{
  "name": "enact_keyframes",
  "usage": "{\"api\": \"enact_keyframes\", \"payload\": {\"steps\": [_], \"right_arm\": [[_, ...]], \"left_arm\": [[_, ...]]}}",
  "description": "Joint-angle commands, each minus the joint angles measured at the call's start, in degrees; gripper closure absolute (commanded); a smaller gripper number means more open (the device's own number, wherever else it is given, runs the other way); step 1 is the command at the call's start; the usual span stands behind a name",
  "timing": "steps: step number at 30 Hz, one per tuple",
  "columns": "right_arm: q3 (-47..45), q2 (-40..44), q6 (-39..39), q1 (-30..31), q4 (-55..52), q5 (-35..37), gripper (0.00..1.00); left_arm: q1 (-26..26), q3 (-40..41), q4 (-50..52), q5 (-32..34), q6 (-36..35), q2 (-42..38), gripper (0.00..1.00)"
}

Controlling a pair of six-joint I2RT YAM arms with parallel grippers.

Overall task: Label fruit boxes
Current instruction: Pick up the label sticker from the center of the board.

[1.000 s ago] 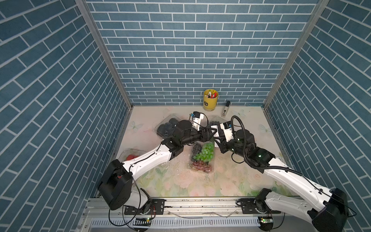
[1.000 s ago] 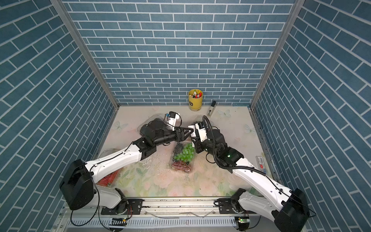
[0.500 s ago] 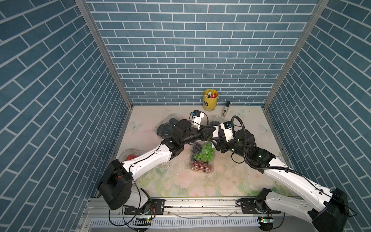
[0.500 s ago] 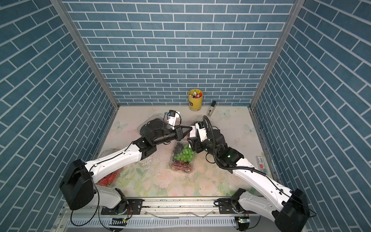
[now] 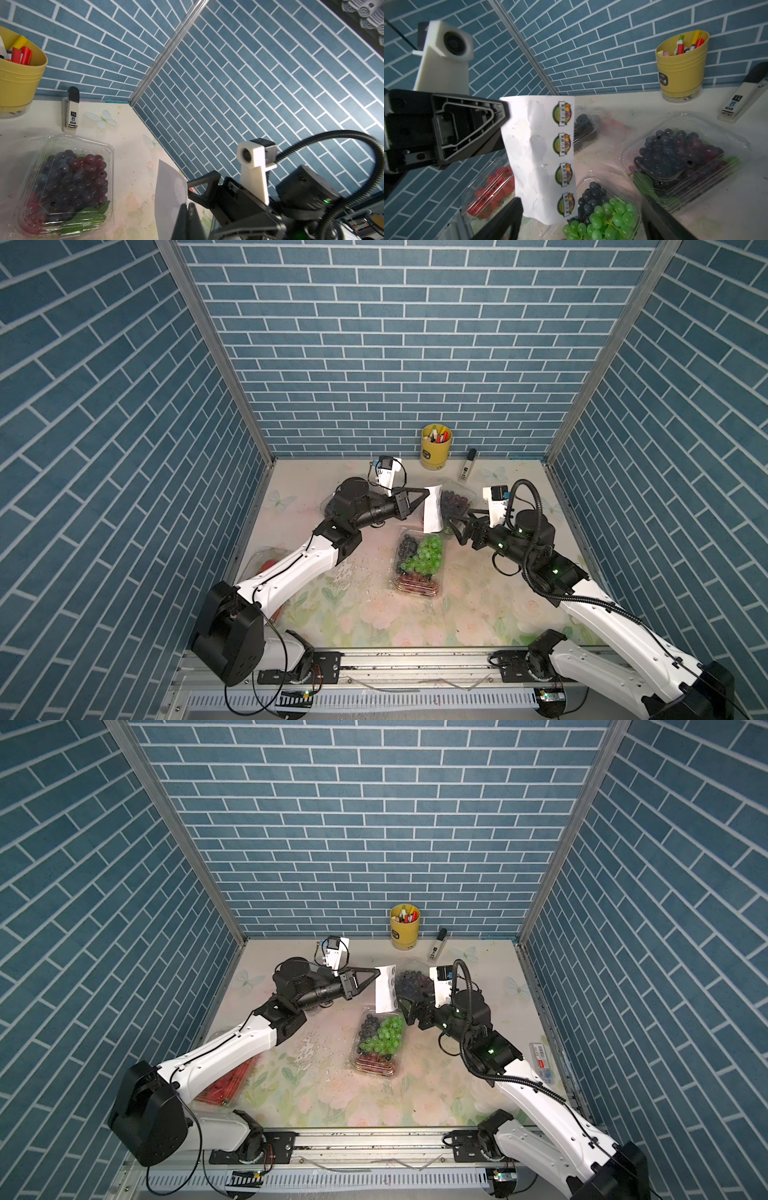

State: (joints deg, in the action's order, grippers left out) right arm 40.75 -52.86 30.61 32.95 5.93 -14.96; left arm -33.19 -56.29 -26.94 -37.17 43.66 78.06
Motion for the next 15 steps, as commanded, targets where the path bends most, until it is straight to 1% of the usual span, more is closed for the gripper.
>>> {"api": "enact_keyframes", "payload": {"steps": [1,5,8,10,15], "right_arm": [[-1.94,-1.36,10.35,-2.84,13.89,-12.01,0.11],[-1.51,-5.59,17.31,-5.44,25.10,-18.75,0.17],[-1.07,-9.77,24.11,-7.37,35.91,-23.59,0.20],[-0.63,-12.58,28.45,-8.30,42.57,-25.40,0.22],[0.50,-18.16,35.56,-9.65,52.66,-28.11,0.27]], "left_arm": [[0.49,0.58,-3.10,-5.29,0.74,-1.84,1.00],[0.53,0.44,-2.59,-5.77,0.94,-2.05,1.00],[0.57,1.08,-4.94,-6.16,2.71,-1.78,1.00],[0.58,1.44,-6.09,-6.33,3.84,-1.43,1.00],[0.58,1.69,-7.09,-6.40,4.40,-1.02,1.00]]}}
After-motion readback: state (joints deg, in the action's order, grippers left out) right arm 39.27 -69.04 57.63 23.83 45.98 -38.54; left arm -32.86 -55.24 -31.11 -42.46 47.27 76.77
